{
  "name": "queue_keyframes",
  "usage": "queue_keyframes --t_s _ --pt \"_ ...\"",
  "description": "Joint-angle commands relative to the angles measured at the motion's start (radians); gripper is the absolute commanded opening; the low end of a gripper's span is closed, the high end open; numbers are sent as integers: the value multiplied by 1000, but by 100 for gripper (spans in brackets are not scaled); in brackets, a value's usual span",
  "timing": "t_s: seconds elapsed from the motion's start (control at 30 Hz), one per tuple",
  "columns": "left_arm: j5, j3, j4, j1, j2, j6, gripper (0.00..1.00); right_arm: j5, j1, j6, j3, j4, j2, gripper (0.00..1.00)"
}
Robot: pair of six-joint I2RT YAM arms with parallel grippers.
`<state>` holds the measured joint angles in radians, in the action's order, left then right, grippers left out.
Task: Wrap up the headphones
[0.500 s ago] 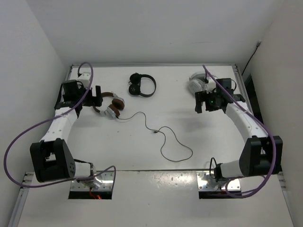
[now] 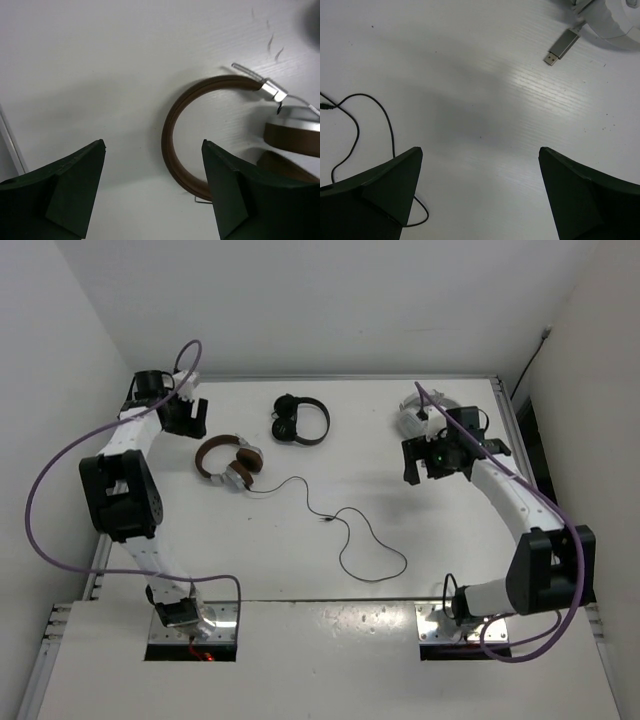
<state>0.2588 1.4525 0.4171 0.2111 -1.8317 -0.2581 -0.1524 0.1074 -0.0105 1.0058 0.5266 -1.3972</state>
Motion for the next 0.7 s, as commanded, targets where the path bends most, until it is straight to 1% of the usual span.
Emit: queue_keyframes --t_s 0.0,0.03,0.07,0.13,0.3,0.4,0.47,0.67 --pt "52 129 182 11 -84 -165 83 -79 -11 -29 42 24 -13 99" --pt "62 184 205 11 -136 -182 83 -79 -11 -29 53 24 -25 99" --pt "62 201 238 11 -156 -197 82 -79 -11 -29 53 35 -37 99" --pt "85 213 247 11 -193 -246 82 -104 -20 -39 63 35 -48 99" --pt "85 261 275 11 -271 -257 81 -124 -20 -39 73 44 -66 97" --pt "74 261 284 11 -308 -257 78 -124 -20 -39 82 53 -77 97" --pt "74 261 284 2 -320 -257 78 -124 -20 -39 91 53 -89 97" --pt "50 226 244 -19 -340 -247 68 -113 -11 -39 102 53 -129 96"
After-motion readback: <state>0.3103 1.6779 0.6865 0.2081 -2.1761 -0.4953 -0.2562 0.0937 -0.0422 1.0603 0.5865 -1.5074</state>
